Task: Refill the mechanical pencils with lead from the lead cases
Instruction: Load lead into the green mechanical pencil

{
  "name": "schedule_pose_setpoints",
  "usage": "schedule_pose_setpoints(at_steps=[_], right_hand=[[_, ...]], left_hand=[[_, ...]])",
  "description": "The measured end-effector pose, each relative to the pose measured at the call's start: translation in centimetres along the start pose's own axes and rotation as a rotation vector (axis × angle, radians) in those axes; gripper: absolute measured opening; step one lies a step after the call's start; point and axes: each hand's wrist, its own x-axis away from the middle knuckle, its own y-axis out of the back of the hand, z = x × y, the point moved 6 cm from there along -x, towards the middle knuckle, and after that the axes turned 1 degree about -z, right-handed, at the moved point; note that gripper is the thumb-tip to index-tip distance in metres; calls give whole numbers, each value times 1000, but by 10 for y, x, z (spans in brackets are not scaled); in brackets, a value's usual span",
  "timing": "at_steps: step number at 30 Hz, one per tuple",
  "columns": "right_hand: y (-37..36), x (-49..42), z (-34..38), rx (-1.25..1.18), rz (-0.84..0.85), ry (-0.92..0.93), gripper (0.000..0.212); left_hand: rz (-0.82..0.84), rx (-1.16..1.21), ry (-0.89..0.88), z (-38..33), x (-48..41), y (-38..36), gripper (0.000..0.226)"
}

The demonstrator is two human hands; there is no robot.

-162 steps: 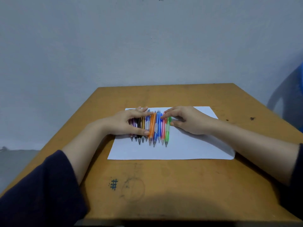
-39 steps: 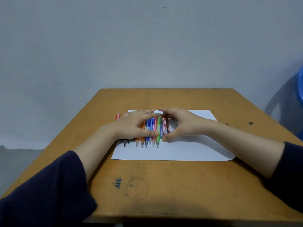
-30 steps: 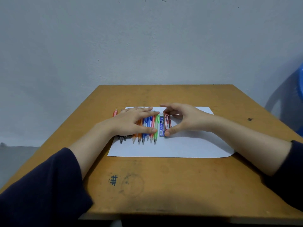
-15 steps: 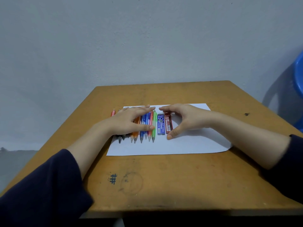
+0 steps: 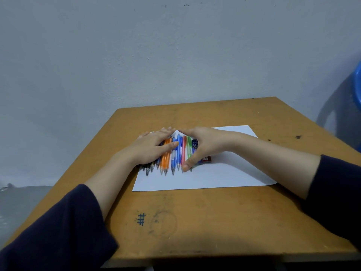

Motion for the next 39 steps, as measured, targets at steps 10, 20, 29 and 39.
schedule_pose_setpoints(at_steps=[10, 20, 29, 39], right_hand=[[2, -10, -10, 2, -81, -16, 120], [28, -1, -28, -870, -516, -55, 50], [50, 23, -29, -1509, -697, 37, 32], [49, 57, -33, -1504, -574, 84, 13]], left_hand=[[-15, 25, -10, 0, -1, 0, 73], [-146, 41, -28, -12, 5, 13, 68], [-583, 249, -229, -69, 28, 38, 62], [-899, 224, -429, -88, 45, 50, 34]])
